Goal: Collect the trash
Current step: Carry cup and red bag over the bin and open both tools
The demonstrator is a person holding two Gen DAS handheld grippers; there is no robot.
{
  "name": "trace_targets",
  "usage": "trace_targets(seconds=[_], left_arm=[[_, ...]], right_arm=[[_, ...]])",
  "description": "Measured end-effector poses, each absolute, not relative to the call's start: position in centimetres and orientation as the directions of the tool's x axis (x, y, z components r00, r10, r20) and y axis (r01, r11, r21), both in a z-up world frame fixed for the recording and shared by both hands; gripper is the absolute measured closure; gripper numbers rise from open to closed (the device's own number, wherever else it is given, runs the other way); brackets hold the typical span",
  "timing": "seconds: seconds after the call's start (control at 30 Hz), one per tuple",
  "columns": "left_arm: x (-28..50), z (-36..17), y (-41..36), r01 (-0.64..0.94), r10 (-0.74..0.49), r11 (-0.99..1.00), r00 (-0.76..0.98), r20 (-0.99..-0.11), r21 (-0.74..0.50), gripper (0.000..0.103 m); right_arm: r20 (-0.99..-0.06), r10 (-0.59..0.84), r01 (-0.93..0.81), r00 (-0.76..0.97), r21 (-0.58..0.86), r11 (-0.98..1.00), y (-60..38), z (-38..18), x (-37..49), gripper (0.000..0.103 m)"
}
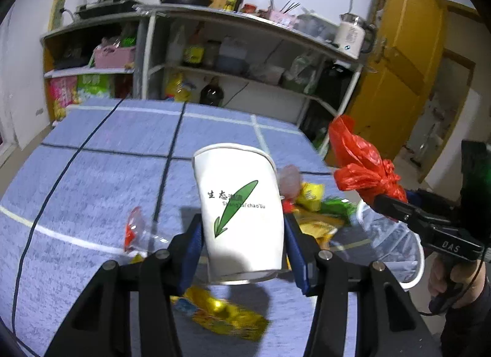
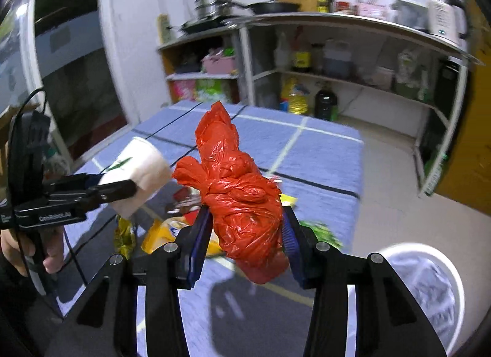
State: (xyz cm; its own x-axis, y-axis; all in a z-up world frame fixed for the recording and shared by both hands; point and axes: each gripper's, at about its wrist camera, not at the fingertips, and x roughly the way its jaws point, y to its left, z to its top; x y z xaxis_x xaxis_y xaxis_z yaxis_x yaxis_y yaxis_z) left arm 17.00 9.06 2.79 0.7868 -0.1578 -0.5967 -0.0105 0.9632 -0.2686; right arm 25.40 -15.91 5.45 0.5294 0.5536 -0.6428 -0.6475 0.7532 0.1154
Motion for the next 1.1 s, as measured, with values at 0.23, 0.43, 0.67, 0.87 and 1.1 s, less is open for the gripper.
trace_targets(seconds=[0.23,0.43,0.67,0.87,1.1], left_arm=[[17.4,4.5,3.8,0.126,-0.272,0.951,0.780,-0.564,-0.283,0.050],[18.9,4.7,-2.9,0.259,-0.378,0.924,0.727,-0.574,-0.280,0.050],[21.2,3.3,-9.8,0.355,-0.454,0.890,0.648,-0.612,-0.285,0.050],[23.0,1.8,-14.0,0.409,-0.490,0.866,0.579,-0.651,-0.288,0.049],[24.2,-0.2,-15.8,0.394,-0.488,0.866,0.528,-0.695,-0.309,0.045]], right_arm=[[-0.658,0.448,-0.490,0.605,0.135,0.861,-23.3,5.6,23.9,0.057],[-0.711,0.328,-0.325,0.622,0.148,0.934,-29.1,3.5,23.1,0.057],[-0.750,0.224,-0.198,0.623,0.125,0.972,-32.9,1.5,22.9,0.056],[-0.778,0.177,-0.124,0.603,0.127,0.984,-35.0,-0.3,23.1,0.055],[-0.814,0.163,-0.112,0.558,0.120,0.986,-35.5,-2.1,24.1,0.054]])
